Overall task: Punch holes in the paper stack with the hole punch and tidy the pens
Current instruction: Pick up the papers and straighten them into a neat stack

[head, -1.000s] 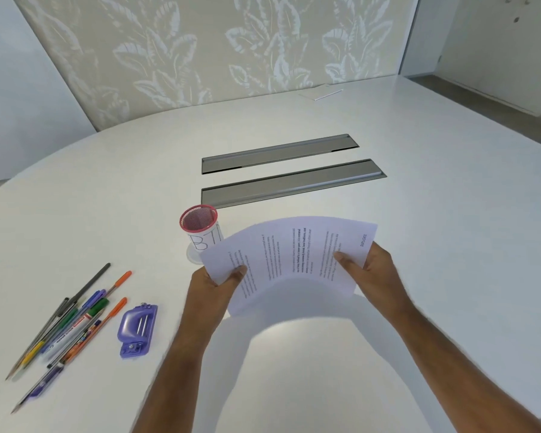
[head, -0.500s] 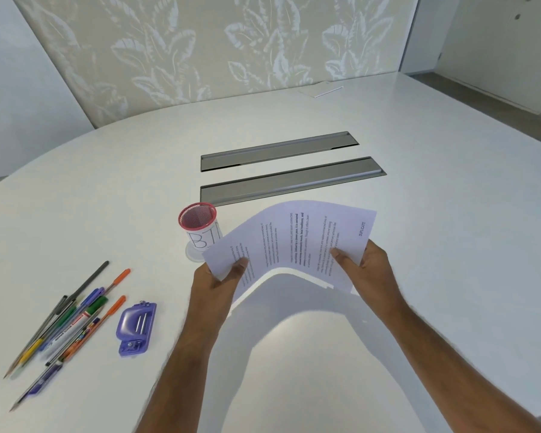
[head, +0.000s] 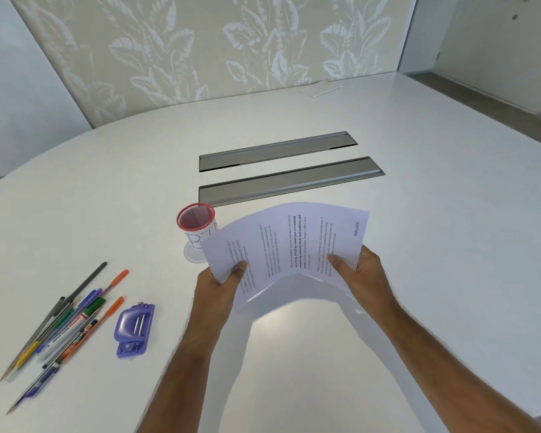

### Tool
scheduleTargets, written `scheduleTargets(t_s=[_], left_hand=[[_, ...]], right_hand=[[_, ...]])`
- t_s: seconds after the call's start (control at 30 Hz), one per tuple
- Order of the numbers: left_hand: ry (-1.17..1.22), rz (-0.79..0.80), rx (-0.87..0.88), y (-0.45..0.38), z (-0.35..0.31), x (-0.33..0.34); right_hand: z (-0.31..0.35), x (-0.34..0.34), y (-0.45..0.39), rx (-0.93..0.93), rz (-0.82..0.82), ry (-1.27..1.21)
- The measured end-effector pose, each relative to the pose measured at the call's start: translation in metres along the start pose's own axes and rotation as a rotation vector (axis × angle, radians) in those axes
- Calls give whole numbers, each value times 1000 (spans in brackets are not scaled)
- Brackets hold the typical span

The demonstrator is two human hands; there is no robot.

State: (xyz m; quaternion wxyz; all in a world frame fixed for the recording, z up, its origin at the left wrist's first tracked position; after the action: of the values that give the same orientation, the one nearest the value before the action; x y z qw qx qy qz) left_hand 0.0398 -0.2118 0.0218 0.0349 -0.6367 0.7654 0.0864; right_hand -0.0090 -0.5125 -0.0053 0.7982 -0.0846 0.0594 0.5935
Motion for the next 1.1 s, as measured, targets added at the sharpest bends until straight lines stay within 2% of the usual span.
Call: scheduleTargets(t_s=[0.23, 0.37, 0.7, 0.87, 0.97, 1.1], left_hand=[[28, 6, 34, -4, -11, -13], [109, -19, 63, -7, -17, -19], [244, -6, 111, -8, -23, -15], [346, 40, 83, -8, -16, -6], [385, 112, 79, -8, -13, 1], [412, 145, 63, -5, -6, 2]], right_hand=[[6, -10, -1, -33, 56, -95], [7, -20, -1, -11, 13, -149], [21, -18, -4, -15, -111, -667], [27, 3, -6, -39, -11, -930], [28, 19, -4, -41, 65, -972], [33, 22, 0, -54, 36, -888]])
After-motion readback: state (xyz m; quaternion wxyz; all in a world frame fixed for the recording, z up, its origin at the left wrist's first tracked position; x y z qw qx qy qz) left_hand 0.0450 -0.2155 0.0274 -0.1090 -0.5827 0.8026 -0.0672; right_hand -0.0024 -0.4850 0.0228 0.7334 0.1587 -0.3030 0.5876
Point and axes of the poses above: each hand's wrist, its own y-axis away from the middle knuckle, its own x-axis out of the palm, z = x × y, the point moved 6 cm from there along -y, towards the middle knuckle, and after that the axes turned 8 degrees about z, right-handed, at the moved point
